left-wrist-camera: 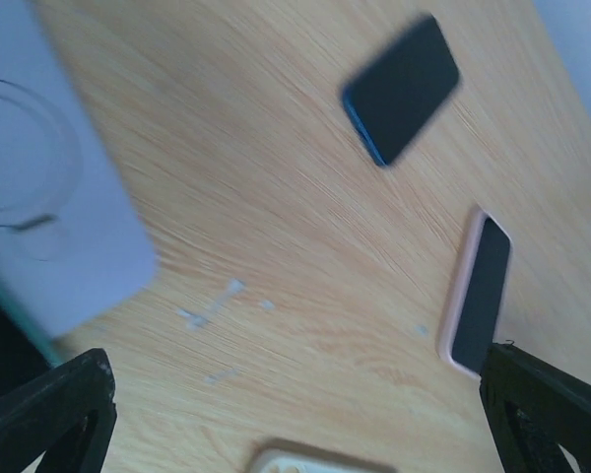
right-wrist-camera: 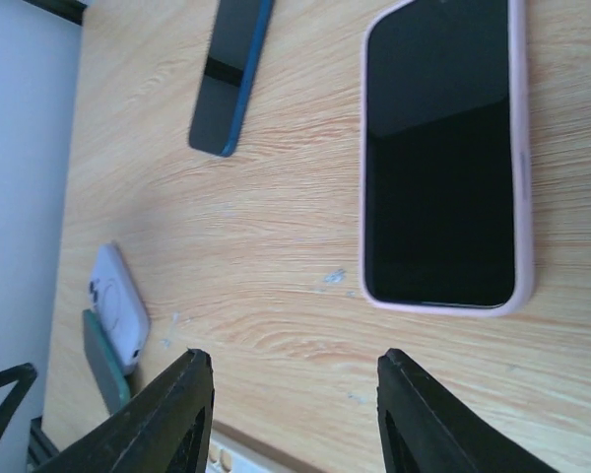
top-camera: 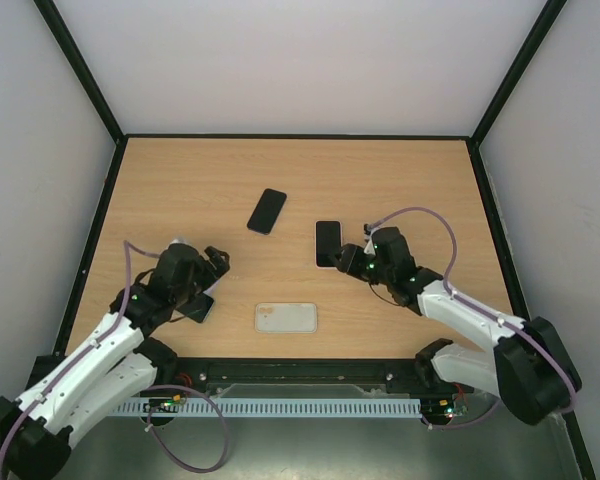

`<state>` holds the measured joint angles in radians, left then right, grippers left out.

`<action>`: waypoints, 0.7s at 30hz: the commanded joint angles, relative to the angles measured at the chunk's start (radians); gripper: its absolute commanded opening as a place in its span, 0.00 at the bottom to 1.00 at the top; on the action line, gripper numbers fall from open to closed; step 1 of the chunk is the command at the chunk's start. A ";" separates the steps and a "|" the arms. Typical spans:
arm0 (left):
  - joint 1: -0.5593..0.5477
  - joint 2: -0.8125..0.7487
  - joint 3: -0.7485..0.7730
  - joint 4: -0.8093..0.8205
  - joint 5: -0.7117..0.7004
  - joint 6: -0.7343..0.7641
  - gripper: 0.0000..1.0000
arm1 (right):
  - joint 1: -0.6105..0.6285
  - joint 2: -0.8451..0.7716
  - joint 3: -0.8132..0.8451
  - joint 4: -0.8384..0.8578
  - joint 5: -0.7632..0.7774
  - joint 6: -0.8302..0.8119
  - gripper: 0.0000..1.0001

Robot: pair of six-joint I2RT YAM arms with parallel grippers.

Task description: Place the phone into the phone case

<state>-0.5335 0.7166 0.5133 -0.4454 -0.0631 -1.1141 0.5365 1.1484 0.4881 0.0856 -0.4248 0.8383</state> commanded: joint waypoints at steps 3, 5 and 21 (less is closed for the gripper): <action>0.113 -0.083 0.028 -0.194 -0.155 -0.088 0.99 | 0.043 -0.125 -0.030 -0.030 0.070 0.019 0.46; 0.139 -0.097 0.031 -0.201 -0.156 -0.088 0.99 | 0.045 -0.148 -0.029 -0.057 0.081 -0.001 0.46; 0.270 0.149 -0.014 -0.280 -0.029 -0.127 0.94 | 0.112 -0.147 -0.078 -0.009 0.108 0.023 0.44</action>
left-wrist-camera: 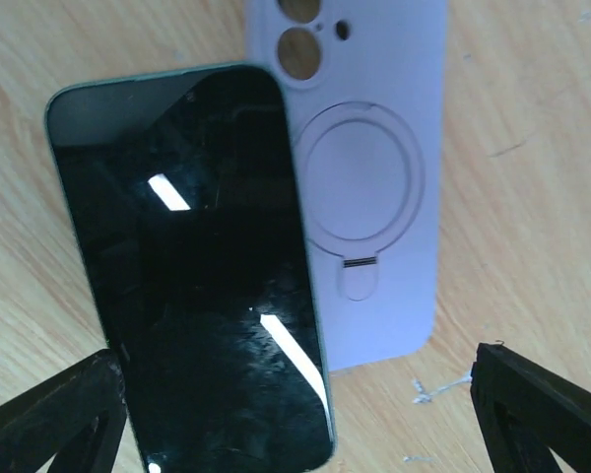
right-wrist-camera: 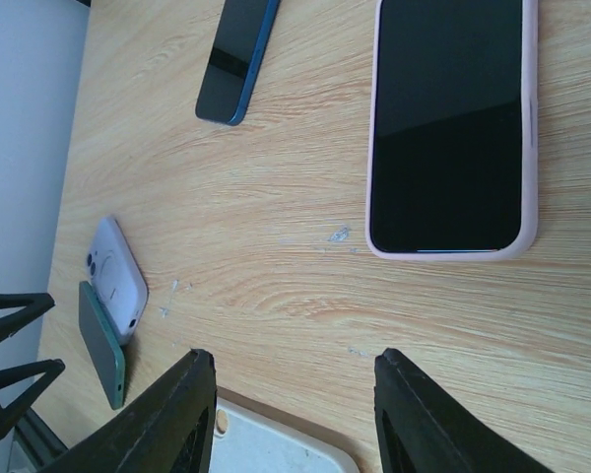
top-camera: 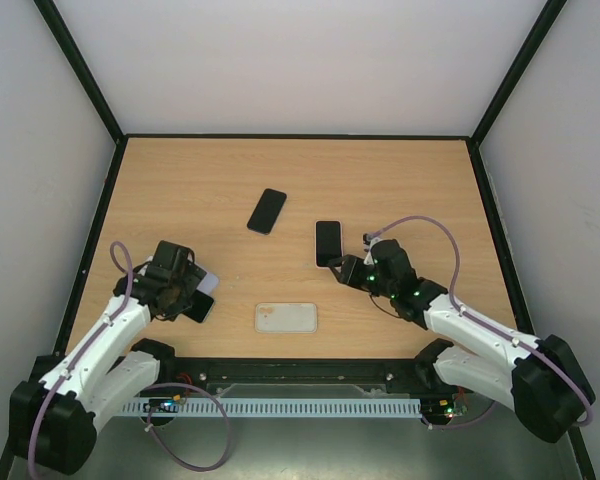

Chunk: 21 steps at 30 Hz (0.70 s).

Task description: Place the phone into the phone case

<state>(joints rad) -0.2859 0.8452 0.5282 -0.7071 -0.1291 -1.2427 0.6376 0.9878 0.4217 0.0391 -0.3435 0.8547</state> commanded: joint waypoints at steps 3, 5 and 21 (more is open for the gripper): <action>0.047 0.026 -0.054 0.022 0.070 0.020 0.92 | 0.013 0.022 -0.013 0.048 0.026 0.006 0.45; 0.058 0.028 -0.063 0.038 0.076 0.027 0.91 | 0.015 0.026 -0.012 0.052 0.025 0.007 0.44; 0.134 0.044 -0.159 0.124 0.144 0.043 0.87 | 0.207 0.163 0.069 0.161 0.068 0.069 0.44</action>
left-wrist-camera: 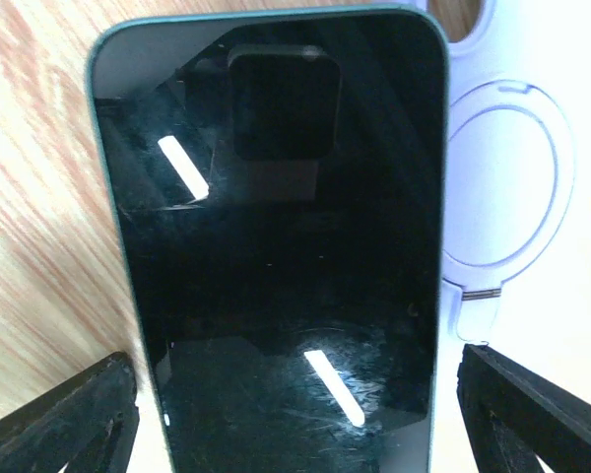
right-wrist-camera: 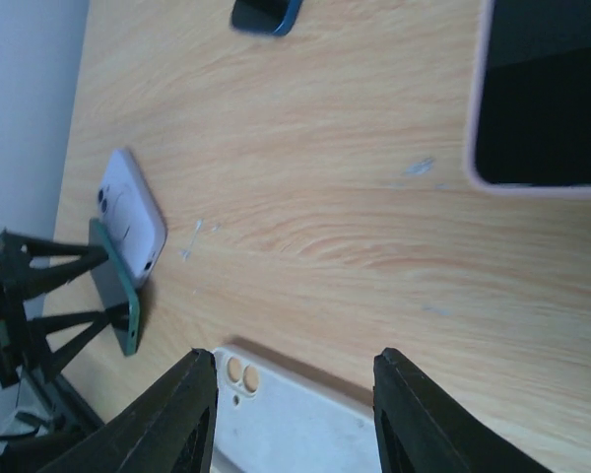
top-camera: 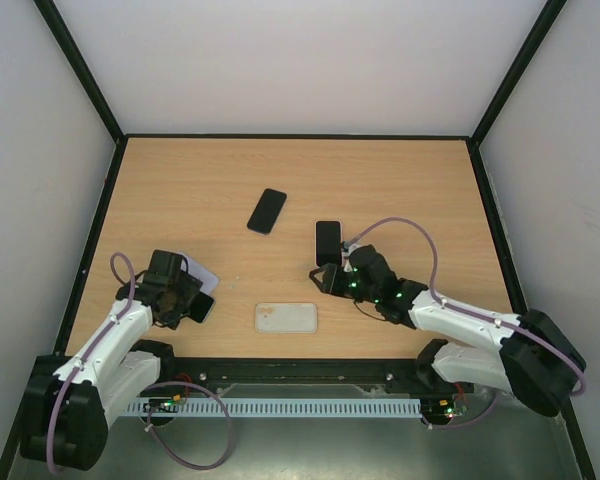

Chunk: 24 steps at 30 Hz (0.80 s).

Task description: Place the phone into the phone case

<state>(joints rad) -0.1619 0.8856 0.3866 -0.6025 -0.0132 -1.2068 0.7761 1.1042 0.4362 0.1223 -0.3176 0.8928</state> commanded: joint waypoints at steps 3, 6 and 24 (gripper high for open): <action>0.012 0.008 -0.019 0.020 0.026 0.006 0.87 | 0.131 0.124 0.082 0.140 0.045 0.059 0.44; 0.016 0.014 -0.021 0.023 0.026 0.009 0.87 | 0.198 0.212 0.114 0.202 0.069 0.092 0.44; 0.057 0.006 -0.002 0.002 0.083 -0.022 0.80 | 0.349 0.795 0.425 0.530 -0.075 0.133 0.45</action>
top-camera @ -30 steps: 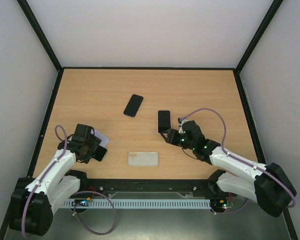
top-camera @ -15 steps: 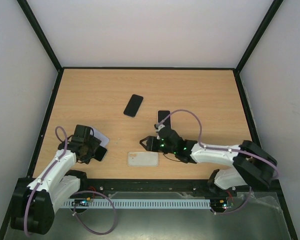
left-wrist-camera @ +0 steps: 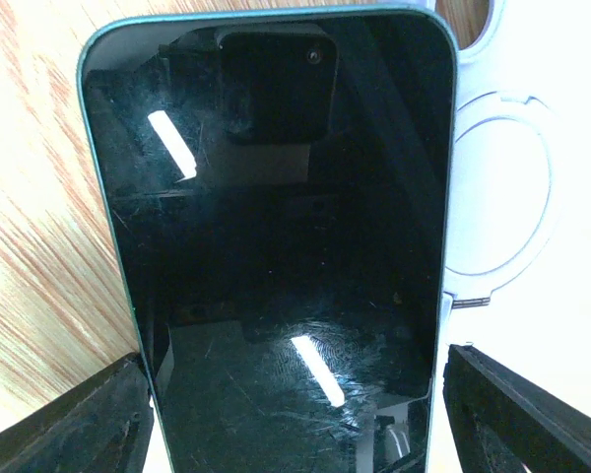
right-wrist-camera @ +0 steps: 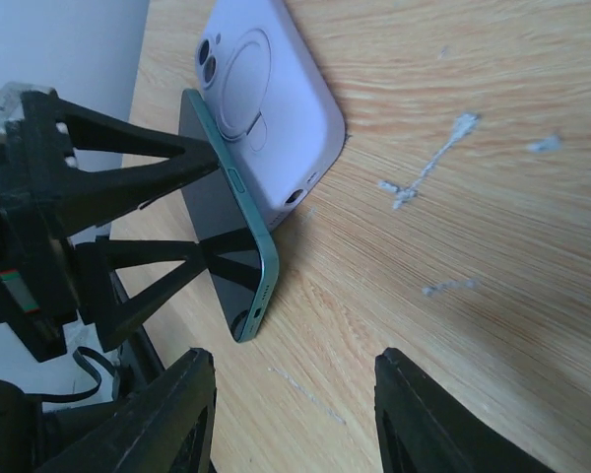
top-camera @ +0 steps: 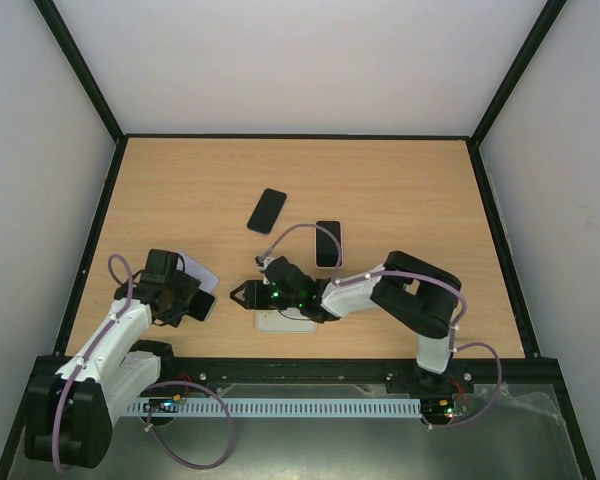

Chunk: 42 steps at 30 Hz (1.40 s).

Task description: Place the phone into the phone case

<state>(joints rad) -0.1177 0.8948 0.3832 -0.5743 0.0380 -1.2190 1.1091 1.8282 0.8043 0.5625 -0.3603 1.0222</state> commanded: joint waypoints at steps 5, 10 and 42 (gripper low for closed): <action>0.018 -0.015 -0.004 -0.021 0.054 -0.013 0.80 | 0.017 0.186 0.151 0.099 -0.073 0.005 0.42; 0.021 -0.027 -0.013 -0.023 0.084 -0.021 0.80 | 0.024 0.266 0.179 0.174 -0.123 0.043 0.39; 0.023 -0.137 -0.031 -0.058 0.111 -0.064 0.78 | 0.026 0.315 0.217 0.247 -0.113 0.092 0.03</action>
<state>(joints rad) -0.0998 0.7883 0.3592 -0.5995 0.1287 -1.2682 1.1275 2.1826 1.0489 0.8009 -0.5018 1.1309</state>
